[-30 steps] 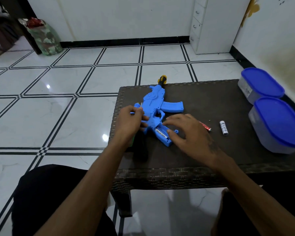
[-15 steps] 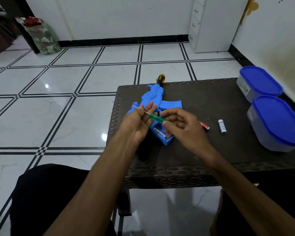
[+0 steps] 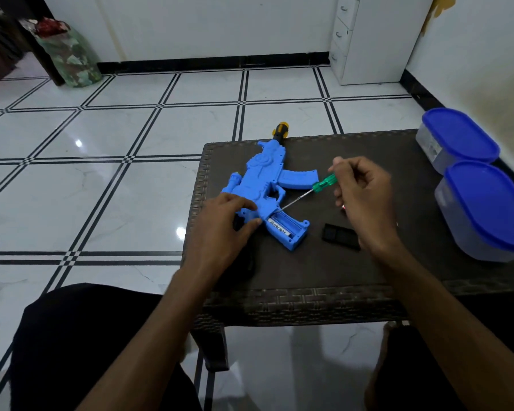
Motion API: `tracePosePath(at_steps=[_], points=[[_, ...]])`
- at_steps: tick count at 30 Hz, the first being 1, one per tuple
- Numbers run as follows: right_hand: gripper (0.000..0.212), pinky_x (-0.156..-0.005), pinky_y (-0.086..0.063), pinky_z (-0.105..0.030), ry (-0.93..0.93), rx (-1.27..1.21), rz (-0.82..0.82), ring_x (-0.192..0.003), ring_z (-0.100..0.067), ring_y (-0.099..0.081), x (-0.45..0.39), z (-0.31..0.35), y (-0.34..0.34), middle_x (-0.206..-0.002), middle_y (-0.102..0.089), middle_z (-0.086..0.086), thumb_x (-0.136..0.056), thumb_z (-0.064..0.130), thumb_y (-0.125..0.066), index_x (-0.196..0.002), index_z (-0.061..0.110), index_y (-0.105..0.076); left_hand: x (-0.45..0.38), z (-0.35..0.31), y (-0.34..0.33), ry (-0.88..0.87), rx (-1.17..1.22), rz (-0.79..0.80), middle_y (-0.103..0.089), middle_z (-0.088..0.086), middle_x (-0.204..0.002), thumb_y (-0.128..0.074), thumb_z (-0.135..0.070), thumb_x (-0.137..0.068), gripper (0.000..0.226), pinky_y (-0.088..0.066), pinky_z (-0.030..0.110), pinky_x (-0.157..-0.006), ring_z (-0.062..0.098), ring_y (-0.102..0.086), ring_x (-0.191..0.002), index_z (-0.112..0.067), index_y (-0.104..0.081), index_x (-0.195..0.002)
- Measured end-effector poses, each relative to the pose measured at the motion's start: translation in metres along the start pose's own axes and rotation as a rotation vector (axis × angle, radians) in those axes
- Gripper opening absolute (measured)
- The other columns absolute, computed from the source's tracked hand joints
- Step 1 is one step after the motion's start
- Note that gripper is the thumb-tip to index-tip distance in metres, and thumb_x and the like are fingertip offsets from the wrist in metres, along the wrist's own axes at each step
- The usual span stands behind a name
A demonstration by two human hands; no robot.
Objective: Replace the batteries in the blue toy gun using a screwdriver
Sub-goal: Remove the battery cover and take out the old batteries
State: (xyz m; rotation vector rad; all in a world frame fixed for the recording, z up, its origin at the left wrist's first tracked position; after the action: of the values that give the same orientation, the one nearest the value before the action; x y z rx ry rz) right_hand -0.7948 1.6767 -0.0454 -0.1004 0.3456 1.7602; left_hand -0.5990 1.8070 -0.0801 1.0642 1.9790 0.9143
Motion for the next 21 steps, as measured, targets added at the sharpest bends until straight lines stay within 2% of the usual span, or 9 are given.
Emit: tracePosePath(at_steps=[3,6,10,13,16,19,21], points=[[0.028,-0.053,-0.048,-0.040,0.088,0.081,0.024,-0.056,-0.015,-0.052,0.000,0.003,-0.004,-0.062,-0.058,-0.007,-0.096,0.035,-0.058,-0.084,0.010,-0.066,0.002,0.000,-0.003,-0.002,-0.014,0.003,-0.057,-0.011,-0.117,-0.075,-0.036,-0.080,0.027,-0.036,0.020,-0.085,0.010,-0.051,-0.111,-0.033,-0.068,-0.106],[0.024,-0.056,-0.051,-0.043,0.128,0.119,0.053,-0.056,-0.013,-0.053,0.001,0.002,-0.011,-0.061,-0.057,0.004,-0.096,0.034,-0.060,-0.083,0.014,-0.066,0.003,-0.002,-0.001,-0.001,-0.021,-0.010,-0.057,-0.011,-0.118,-0.076,-0.034,-0.081,0.029,-0.037,0.019,-0.085,0.011,-0.050,-0.112,-0.033,-0.067,-0.108],[0.022,-0.058,-0.053,-0.047,0.160,0.141,0.082,-0.060,-0.019,-0.059,0.003,-0.002,-0.020,-0.068,-0.061,0.002,-0.095,0.038,-0.061,-0.086,0.018,-0.066,0.005,-0.004,-0.001,-0.005,-0.062,-0.017,-0.056,-0.012,-0.121,-0.073,-0.039,-0.082,0.029,-0.035,0.018,-0.083,0.009,-0.051,-0.113,-0.034,-0.067,-0.110],[0.016,-0.060,-0.055,-0.047,0.182,0.124,0.148,-0.063,-0.018,-0.064,0.005,-0.003,-0.029,-0.081,-0.065,-0.003,-0.096,0.034,-0.062,-0.091,0.020,-0.064,0.008,-0.004,-0.003,-0.002,-0.060,-0.008,-0.057,-0.011,-0.123,-0.072,-0.040,-0.083,0.029,-0.037,0.019,-0.083,0.010,-0.053,-0.113,-0.034,-0.067,-0.111],[0.008,-0.070,-0.059,-0.045,0.158,0.048,0.307,-0.076,-0.016,-0.069,0.008,-0.007,-0.040,-0.090,-0.067,0.000,-0.096,0.027,-0.063,-0.098,0.020,-0.059,0.011,-0.007,-0.002,-0.018,-0.077,0.006,-0.058,-0.009,-0.129,-0.070,-0.041,-0.084,0.030,-0.039,0.021,-0.087,0.012,-0.055,-0.117,-0.035,-0.068,-0.113],[0.018,-0.083,-0.059,-0.041,0.091,-0.048,0.463,-0.093,-0.015,-0.071,0.006,-0.013,-0.050,-0.098,-0.071,-0.001,-0.094,0.016,-0.065,-0.109,0.020,-0.054,0.016,-0.014,0.000,-0.036,-0.152,0.079,-0.049,-0.007,-0.144,-0.060,-0.048,-0.090,0.038,-0.044,0.028,-0.093,0.013,-0.051,-0.128,-0.041,-0.059,-0.127],[0.025,-0.088,-0.057,-0.038,0.038,-0.101,0.509,-0.100,-0.015,-0.071,0.004,-0.015,-0.054,-0.101,-0.075,-0.003,-0.093,0.010,-0.065,-0.112,0.020,-0.051,0.019,-0.016,-0.005,-0.046,-0.236,0.181,-0.036,-0.003,-0.155,-0.050,-0.052,-0.094,0.045,-0.044,0.034,-0.097,0.018,-0.037,-0.140,-0.045,-0.047,-0.138]])
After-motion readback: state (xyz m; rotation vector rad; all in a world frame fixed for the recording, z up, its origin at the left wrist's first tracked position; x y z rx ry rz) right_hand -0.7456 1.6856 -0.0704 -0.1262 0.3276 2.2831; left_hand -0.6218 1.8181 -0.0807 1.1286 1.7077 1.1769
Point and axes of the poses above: each hand's wrist, its own x-axis away from the middle knuckle, its own y-axis out of the back of the hand, z = x × y, the point moved 5 cm from there along -x, towards the middle knuckle
